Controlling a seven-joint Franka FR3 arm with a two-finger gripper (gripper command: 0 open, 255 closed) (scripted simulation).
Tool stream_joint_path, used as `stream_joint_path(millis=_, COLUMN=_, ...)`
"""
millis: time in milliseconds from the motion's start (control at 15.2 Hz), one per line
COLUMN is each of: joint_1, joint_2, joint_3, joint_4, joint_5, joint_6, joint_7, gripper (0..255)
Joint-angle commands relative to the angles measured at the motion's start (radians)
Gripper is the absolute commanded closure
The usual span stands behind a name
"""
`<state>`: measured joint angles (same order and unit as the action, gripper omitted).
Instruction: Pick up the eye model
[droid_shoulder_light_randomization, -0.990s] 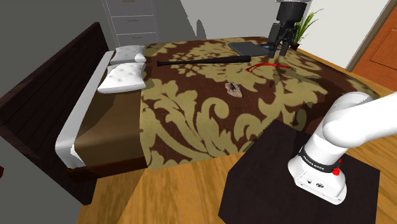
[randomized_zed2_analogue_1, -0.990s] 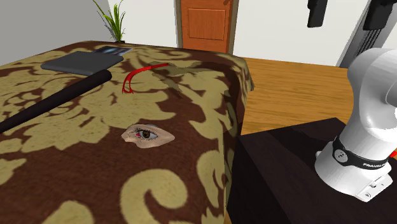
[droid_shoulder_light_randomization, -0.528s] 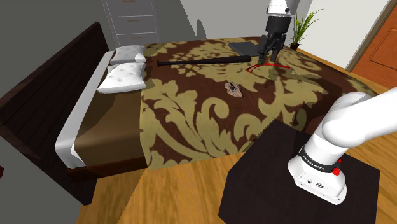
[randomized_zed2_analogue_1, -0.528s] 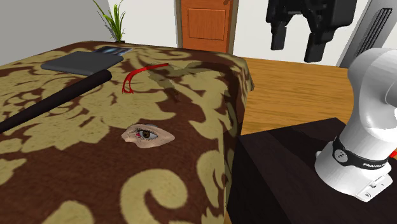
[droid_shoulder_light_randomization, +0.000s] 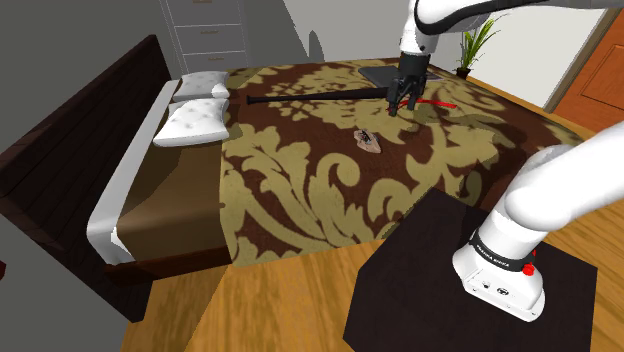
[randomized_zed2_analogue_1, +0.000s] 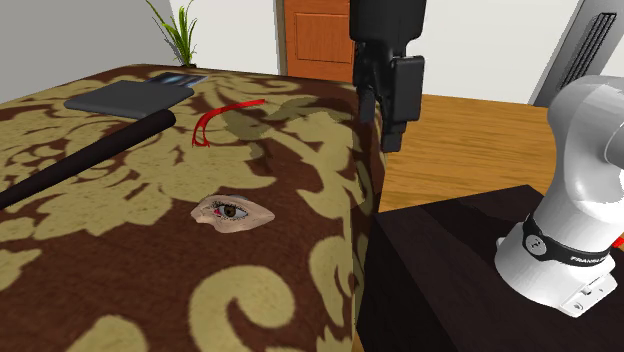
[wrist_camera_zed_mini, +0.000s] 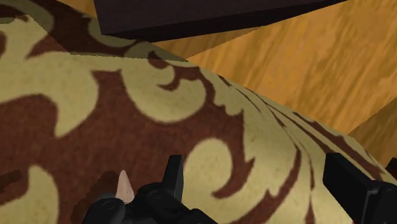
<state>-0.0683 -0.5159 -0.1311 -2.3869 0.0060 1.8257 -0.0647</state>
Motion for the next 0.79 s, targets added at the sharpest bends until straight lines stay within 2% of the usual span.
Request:
stream_joint_path(millis=0, joint_1=-0.008, joint_2=0.063, joint_3=-0.015, joint_4=0.012, joint_5=-0.014, joint_6=0.055, joint_7=-0.018, gripper=0)
stream_joint_path(millis=726, joint_1=-0.042, joint_2=0.432, joint_3=-0.080, joint_4=0.131, joint_5=-0.045, joint_6=0.329, joint_7=-0.091, gripper=0)
